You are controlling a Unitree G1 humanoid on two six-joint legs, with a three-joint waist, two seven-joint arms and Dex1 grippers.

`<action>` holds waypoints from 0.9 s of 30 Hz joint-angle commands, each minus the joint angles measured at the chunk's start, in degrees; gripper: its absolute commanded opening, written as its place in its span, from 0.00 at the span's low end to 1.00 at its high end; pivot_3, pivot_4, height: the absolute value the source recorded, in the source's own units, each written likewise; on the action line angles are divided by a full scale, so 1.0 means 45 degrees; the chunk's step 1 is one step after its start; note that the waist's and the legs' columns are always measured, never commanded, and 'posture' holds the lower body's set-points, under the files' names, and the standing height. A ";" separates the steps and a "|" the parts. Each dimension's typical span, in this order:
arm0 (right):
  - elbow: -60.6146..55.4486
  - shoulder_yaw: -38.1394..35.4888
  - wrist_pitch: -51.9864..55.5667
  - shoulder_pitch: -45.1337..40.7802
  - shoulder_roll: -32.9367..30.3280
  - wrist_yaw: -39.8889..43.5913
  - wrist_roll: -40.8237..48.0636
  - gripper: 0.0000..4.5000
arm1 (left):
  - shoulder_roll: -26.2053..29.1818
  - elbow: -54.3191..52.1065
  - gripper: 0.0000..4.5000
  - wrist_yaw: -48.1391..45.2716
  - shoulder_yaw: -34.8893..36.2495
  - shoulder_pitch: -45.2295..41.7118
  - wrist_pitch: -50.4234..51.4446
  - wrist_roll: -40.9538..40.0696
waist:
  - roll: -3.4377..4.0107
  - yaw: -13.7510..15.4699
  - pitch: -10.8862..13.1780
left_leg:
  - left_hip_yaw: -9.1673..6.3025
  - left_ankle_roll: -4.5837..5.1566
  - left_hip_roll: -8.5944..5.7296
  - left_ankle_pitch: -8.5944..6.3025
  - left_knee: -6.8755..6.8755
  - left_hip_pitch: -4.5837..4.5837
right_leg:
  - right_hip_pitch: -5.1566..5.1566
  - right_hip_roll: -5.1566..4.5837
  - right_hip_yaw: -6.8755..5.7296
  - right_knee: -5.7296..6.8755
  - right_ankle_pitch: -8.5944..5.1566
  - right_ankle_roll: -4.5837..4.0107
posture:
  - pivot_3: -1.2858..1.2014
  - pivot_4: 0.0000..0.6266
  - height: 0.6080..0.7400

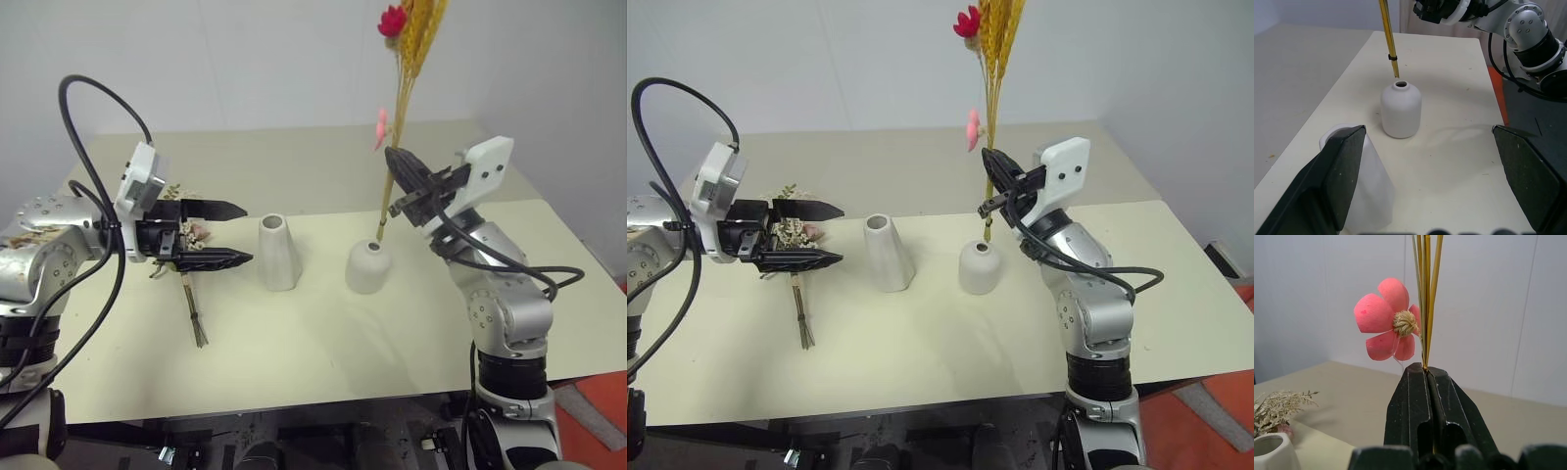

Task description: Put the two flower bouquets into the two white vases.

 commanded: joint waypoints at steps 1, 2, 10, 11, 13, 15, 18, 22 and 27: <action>-0.0370 -0.0068 -0.0122 -0.0058 0.0111 -0.0043 0.0178 0.00 | 0.0151 -0.0389 1.00 0.0030 0.0533 0.0012 -0.0026 -0.0170 | 0.0000 -0.0002 0.0000 | 0.0000 0.0000 0.0000 0.0000 0.0000 0.0000 | 0.0000 0.0000 0.0000 0.0000 0.0000 0.0000 | 0.52 0.24 1.00; -0.0379 -0.0051 -0.0119 -0.0053 0.0140 -0.0046 0.0169 0.00 | 0.0168 -0.0417 1.00 0.0027 0.0562 0.0038 -0.0006 -0.0178 | 0.0000 -0.0004 0.0000 | 0.0000 0.0000 0.0001 0.0000 0.0000 0.0000 | -0.0001 0.0001 0.0000 0.0000 0.0000 0.0000 | 0.52 0.24 1.00; -0.0511 0.0011 -0.0080 -0.0028 0.0261 -0.0053 0.0171 0.00 | 0.0208 -0.0462 1.00 0.0039 0.0622 0.0074 0.0100 -0.0184 | 0.0000 -0.0004 0.0000 | 0.0000 0.0000 0.0000 0.0000 0.0000 0.0000 | -0.0001 0.0000 0.0000 0.0000 0.0000 0.0000 | 0.52 0.24 1.00; -0.0513 0.0029 -0.0081 -0.0009 0.0269 -0.0063 0.0147 0.00 | 0.0206 -0.0460 1.00 0.0043 0.0616 0.0074 0.0101 -0.0179 | 0.0000 -0.0005 0.0000 | 0.0000 0.0000 0.0000 0.0000 0.0000 0.0000 | -0.0001 0.0001 0.0000 0.0001 0.0000 0.0000 | 0.52 0.24 1.00; -0.0546 0.0034 -0.0081 0.0050 0.0284 -0.0075 0.0140 0.00 | 0.0198 -0.0469 1.00 0.0057 0.0615 0.0087 0.0108 -0.0180 | 0.0000 -0.0001 0.0000 | 0.0000 0.0000 0.0000 0.0000 0.0000 0.0001 | -0.0001 0.0001 0.0000 0.0001 0.0000 0.0000 | 0.52 0.24 1.00; -0.0653 0.0028 -0.0037 0.0108 0.0293 -0.0115 0.0160 0.00 | 0.0214 -0.0462 1.00 0.0054 0.0633 0.0103 0.0115 -0.0184 | 0.0000 0.0006 0.0000 | 0.0000 0.0000 0.0000 0.0000 0.0000 0.0000 | -0.0001 0.0000 0.0000 0.0000 0.0000 0.0000 | 0.52 0.24 1.00; -0.0879 0.0026 0.0059 0.0207 0.0292 -0.0150 0.0228 0.00 | 0.0262 -0.0449 1.00 0.0030 0.0662 0.0167 0.0114 -0.0172 | 0.0000 0.0002 0.0000 | 0.0000 0.0000 -0.0001 0.0000 0.0000 0.0000 | 0.0000 -0.0001 0.0000 0.0000 0.0000 0.0000 | 0.52 0.24 1.00; -0.0955 0.0060 0.0079 0.0291 0.0303 -0.0229 0.0266 0.00 | 0.0296 -0.0384 1.00 0.0001 0.0666 0.0197 0.0069 -0.0134 | 0.0000 -0.0003 0.0000 | 0.0000 0.0000 0.0002 0.0000 0.0000 0.0002 | -0.0001 0.0002 0.0000 0.0002 0.0000 0.0000 | 0.52 0.24 1.00; -0.0686 0.0051 -0.0088 0.0514 0.0325 -0.0270 0.0166 0.00 | 0.0326 -0.0338 1.00 -0.0017 0.0675 0.0212 0.0026 -0.0101 | 0.0000 0.0004 0.0000 | 0.0000 0.0000 -0.0001 0.0000 0.0000 0.0000 | 0.0000 0.0000 0.0000 0.0000 0.0000 0.0000 | 0.52 0.24 1.00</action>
